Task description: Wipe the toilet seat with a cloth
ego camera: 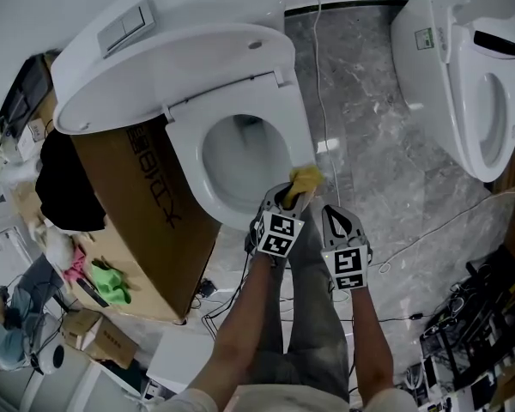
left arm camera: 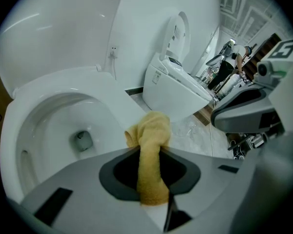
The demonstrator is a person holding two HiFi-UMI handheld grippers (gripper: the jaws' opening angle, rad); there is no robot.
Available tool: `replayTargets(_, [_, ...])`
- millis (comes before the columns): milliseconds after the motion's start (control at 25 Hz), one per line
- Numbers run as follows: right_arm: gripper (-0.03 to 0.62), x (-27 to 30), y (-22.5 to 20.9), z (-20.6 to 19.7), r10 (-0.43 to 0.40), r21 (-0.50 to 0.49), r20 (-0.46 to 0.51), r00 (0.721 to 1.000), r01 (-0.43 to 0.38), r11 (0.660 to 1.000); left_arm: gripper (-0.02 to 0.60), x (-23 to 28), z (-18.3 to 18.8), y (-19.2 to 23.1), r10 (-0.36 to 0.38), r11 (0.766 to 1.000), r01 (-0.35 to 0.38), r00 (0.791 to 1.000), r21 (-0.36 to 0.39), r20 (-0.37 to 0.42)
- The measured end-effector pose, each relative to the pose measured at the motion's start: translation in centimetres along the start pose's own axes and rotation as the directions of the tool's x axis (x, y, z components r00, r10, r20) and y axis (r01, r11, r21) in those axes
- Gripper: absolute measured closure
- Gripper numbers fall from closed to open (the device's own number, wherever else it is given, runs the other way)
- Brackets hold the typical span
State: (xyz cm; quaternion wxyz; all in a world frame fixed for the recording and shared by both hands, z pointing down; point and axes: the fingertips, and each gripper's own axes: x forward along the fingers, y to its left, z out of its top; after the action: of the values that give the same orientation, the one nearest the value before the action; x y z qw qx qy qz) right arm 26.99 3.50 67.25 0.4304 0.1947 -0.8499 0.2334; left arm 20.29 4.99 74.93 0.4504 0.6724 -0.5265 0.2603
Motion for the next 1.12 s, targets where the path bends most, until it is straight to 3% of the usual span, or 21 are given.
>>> replayTargets(480, [0.586,0.8,-2.7,2.3,0.060,-0.068,0.008,0.998,-0.060,0.996,0.483,1.1,3.1,1.2,0.049,0.998,-0.048,0.999,0.038,-0.022])
replayTargets(1120, [0.586,1.9,-4.5,6.4,0.025,-0.045,0.069,0.997,-0.022,0.999,0.483,2.7,8.7,3.7,0.039,0.993,-0.038,0.999,0.116,-0.002])
